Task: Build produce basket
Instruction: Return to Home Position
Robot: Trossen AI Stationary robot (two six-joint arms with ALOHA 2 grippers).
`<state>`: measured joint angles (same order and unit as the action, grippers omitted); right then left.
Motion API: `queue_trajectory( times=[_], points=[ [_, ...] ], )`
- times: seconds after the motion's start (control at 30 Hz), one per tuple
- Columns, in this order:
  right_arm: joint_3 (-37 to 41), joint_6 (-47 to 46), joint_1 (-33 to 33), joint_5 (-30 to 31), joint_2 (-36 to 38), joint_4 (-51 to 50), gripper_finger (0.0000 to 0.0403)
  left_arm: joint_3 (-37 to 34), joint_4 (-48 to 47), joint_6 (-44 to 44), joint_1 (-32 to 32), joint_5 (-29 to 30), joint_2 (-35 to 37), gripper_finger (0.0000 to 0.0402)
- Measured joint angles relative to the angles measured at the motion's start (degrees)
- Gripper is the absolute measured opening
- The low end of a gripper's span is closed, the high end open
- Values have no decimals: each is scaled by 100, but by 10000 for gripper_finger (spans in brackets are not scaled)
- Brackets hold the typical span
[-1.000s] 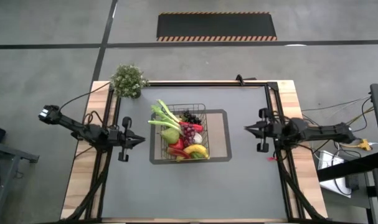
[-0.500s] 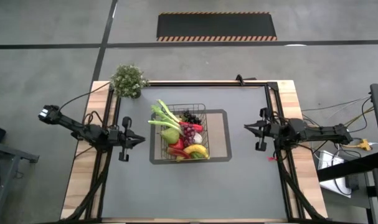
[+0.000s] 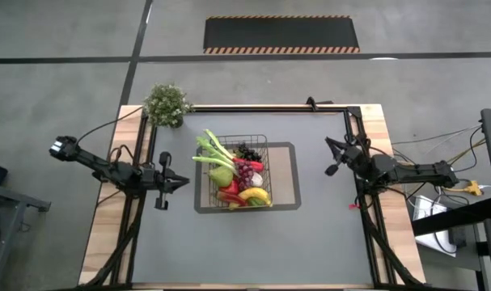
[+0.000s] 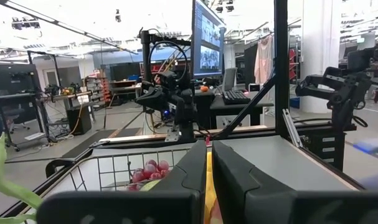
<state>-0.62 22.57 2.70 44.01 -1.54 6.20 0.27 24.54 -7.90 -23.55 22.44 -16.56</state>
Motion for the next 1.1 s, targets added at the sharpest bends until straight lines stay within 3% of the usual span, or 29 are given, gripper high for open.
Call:
queue_trajectory(
  times=[1.1],
  points=[
    [2,4,0,-4,-11,0,9,-2,4,-2,0,-7,-255,8]
  ],
)
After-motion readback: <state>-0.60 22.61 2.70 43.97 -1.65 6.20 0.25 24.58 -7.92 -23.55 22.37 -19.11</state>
